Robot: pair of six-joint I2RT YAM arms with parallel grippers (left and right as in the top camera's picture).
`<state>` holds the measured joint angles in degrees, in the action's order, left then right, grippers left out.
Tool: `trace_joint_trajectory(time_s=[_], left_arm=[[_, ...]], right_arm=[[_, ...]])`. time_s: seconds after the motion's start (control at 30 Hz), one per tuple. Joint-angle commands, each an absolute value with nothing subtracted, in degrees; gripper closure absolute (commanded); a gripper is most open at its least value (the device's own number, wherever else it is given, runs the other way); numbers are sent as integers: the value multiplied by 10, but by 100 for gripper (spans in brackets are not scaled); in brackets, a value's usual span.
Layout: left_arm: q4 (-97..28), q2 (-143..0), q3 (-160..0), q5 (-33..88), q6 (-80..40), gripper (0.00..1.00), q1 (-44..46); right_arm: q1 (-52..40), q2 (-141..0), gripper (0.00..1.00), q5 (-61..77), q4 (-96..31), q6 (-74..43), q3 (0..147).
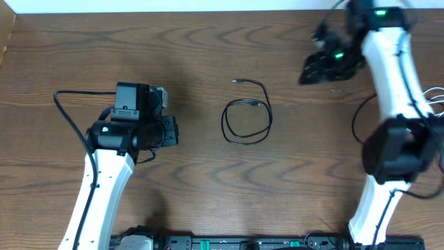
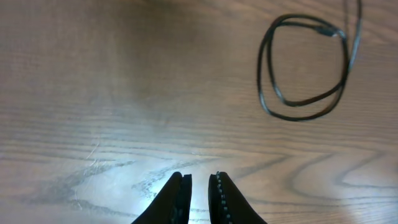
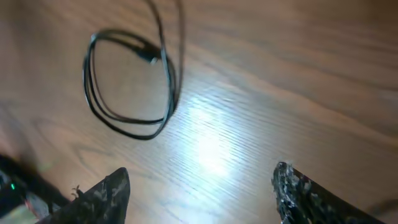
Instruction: Untangle cables
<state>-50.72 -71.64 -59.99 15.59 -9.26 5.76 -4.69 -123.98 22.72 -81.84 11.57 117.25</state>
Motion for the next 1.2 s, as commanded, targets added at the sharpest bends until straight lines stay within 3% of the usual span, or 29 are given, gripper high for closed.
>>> trace_joint_trajectory(time_s=[0.0,0.2,0.33,0.63,0.77,0.87,1.17], left_arm=[[-510,-732,-593,139,-102,84,58],[-510,-749,-593,139,-109,84,58],[-511,-752,-593,139,-109,84,58],[-516,-752,-593,139,-109,84,58],[-518,-752,-593,139,-109,84,58],[-518,-752,-593,139,-109,84,58],[-518,-752,-593,139,-109,84,58]], right_arm=[[-80,-1274,30,235,-817,138,1173],[-124,-1328,30,235,-771,138,1173],[-151,-1360,38,235,-726,138,1173],[-188,-1399,62,197,-666,111,1173],[-193,-1397,87,177,-675,103,1173],[-193,-1387,97,177,-707,103,1174],[-180,-1237,99,207,-806,140,1221]])
